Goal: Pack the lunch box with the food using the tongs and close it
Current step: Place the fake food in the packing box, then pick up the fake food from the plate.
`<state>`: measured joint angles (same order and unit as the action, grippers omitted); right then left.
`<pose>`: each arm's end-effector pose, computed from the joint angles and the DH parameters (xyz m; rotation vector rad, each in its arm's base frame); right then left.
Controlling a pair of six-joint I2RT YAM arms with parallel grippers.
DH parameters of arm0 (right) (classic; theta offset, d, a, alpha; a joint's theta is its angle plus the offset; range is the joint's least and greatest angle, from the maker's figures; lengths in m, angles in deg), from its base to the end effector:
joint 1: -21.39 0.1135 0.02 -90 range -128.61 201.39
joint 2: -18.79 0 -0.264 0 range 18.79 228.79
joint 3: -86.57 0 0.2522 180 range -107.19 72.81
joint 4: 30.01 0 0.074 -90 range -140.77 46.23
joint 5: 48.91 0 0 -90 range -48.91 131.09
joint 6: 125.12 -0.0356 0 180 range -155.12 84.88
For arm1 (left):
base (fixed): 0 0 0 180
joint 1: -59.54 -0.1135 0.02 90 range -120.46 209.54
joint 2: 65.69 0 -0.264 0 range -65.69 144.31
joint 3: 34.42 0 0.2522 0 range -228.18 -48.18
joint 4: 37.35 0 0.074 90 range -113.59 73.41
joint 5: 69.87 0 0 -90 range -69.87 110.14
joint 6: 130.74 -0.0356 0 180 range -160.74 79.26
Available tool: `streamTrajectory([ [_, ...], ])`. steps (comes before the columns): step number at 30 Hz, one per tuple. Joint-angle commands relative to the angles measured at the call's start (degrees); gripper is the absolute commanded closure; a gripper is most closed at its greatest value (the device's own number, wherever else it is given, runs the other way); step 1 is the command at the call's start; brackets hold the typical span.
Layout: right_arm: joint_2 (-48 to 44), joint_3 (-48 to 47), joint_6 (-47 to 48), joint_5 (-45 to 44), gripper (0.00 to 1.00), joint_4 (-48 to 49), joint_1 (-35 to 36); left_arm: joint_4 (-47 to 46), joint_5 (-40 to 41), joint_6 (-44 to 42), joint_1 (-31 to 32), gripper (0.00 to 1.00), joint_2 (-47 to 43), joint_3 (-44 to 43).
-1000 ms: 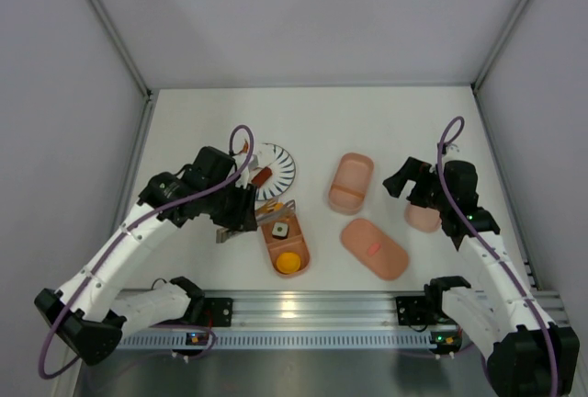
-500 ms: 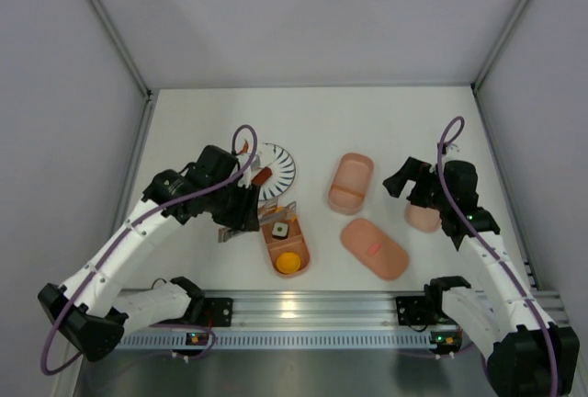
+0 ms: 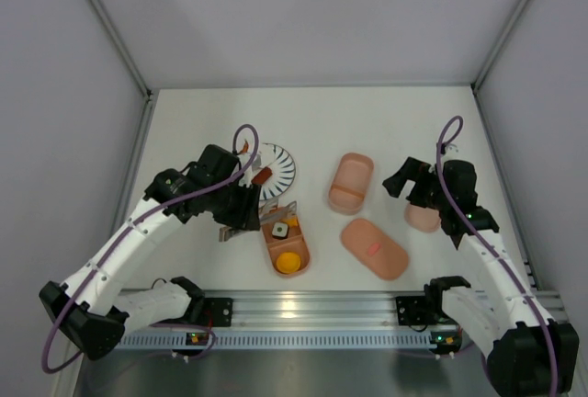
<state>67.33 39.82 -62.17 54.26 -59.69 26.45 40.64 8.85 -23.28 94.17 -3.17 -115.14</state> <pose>0.1885 0.0248 0.2467 0.2740 2.1404 0.5726 0.1545 -0.1152 0.3324 0.4739 2.6573 -0.5592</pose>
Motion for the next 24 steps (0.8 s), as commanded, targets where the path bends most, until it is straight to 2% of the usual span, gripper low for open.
streamTrajectory([
  [1, 0.2, -1.2, 0.3, -0.2, 0.0, 1.5, -0.9, -2.3, 0.7, 0.6, -0.2, 0.48, -0.7, -1.8],
  [6, 0.2, -1.2, 0.4, -0.1, 0.0, 1.6, -0.9, -2.5, 6.6, 2.8, -0.2, 0.47, -0.6, -4.6],
  [10, 0.2, -1.2, 0.4, 0.1, 0.0, 1.8, -0.9, -3.1, 16.2, 4.5, -0.1, 0.46, 0.6, -6.5],
  [20, 0.5, -1.1, 0.2, 1.5, 0.01, 2.8, -0.9, -10.3, 23.7, 5.8, -0.4, 0.45, 7.3, -6.2],
  [24, 0.8, -1.2, 0.2, 1.9, 0.0, 3.2, -0.9, -12.5, 23.6, 5.7, -2.3, 0.44, 9.3, -6.3],
])
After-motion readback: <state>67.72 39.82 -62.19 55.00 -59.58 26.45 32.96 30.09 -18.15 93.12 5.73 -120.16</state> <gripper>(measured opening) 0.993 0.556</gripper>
